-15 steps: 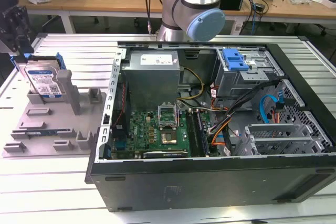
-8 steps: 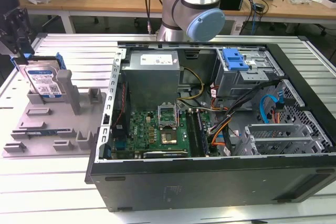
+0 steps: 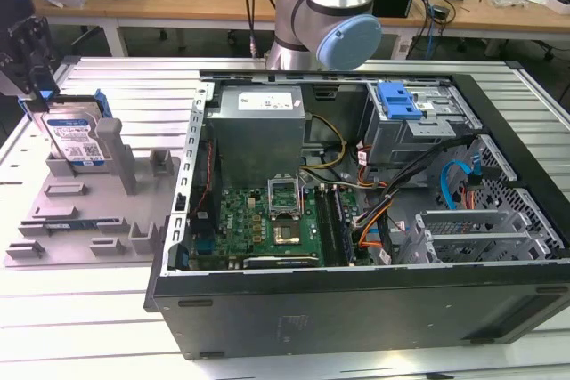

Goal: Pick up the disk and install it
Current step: 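Pick up the disk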

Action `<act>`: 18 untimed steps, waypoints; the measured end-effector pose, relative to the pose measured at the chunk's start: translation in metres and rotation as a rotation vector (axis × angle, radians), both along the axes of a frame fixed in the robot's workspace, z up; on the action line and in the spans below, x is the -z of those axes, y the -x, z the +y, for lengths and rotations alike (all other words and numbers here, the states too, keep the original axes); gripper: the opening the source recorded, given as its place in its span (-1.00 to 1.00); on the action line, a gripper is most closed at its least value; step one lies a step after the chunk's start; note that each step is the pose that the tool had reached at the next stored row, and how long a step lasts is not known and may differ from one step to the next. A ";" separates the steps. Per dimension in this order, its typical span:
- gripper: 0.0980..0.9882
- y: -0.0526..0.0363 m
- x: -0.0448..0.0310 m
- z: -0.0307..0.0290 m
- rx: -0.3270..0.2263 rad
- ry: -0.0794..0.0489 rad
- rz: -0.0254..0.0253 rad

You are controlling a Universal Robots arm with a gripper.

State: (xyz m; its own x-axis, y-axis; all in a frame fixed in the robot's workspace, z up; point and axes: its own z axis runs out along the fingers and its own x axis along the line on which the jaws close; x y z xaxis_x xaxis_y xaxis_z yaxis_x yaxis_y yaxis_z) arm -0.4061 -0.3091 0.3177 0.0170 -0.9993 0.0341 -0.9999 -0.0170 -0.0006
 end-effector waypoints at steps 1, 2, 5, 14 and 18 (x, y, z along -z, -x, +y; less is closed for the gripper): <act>-0.14 0.0000 0.0010 0.0000 0.000 0.000 0.0001; -0.14 0.0001 0.0016 0.0000 0.000 0.000 0.0000; -0.14 0.0001 0.0033 0.0000 0.000 0.000 0.0001; -0.14 0.0001 0.0076 0.0000 0.000 0.000 0.0000; -0.14 0.0001 0.0100 0.0000 0.000 0.000 0.0001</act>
State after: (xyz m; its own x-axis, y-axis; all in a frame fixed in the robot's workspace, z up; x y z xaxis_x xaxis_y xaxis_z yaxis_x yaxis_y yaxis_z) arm -0.4062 -0.3091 0.3077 0.0170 -0.9993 0.0341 -0.9999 -0.0170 -0.0005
